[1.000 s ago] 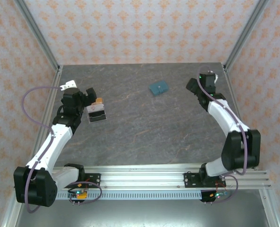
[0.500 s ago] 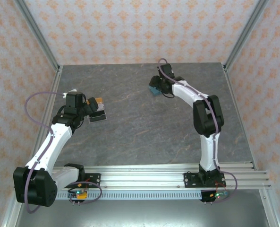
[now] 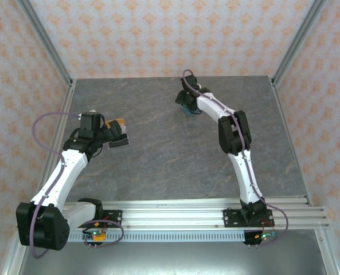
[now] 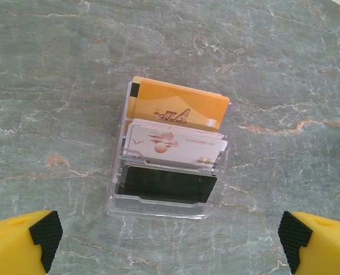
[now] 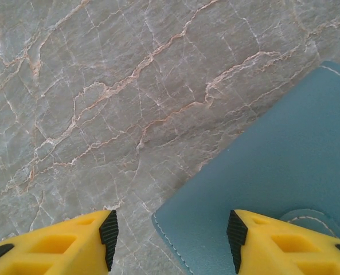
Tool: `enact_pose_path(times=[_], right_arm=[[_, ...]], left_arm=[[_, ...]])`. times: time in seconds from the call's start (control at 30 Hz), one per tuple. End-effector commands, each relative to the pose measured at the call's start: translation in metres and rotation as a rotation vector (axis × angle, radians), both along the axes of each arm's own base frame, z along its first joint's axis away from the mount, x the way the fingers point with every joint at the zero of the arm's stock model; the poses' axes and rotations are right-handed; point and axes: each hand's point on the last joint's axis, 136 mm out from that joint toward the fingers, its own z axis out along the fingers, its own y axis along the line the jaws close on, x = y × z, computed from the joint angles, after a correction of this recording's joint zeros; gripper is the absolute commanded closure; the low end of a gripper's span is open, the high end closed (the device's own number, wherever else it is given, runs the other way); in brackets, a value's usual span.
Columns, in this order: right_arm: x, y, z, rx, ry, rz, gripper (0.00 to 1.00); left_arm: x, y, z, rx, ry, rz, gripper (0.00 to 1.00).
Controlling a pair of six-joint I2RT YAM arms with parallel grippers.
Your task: Take the credit cards out of the card holder
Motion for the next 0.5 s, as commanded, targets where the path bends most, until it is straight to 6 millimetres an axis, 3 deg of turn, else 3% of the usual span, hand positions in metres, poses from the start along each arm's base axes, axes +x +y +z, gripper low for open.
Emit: enact_pose_path(times=[0.0, 0.23, 0.47], right_arm=[[-0.040, -0.012, -0.029, -0.111, 0.165, 0.040, 0.43], [-0.119, -0.015, -0.048, -0.177, 0.303, 0.194, 0.43], [-0.207, -0.006, -0.037, -0.129, 0.333, 0.312, 0.43]], left_arm=[[0.000, -0.002, 0.009, -0.025, -0.004, -0.003, 0.00], [0.005, -0.010, 0.005, -0.047, 0.021, -0.018, 0.00], [0.013, -0.033, -0.003, -0.070, 0.046, -0.064, 0.00]])
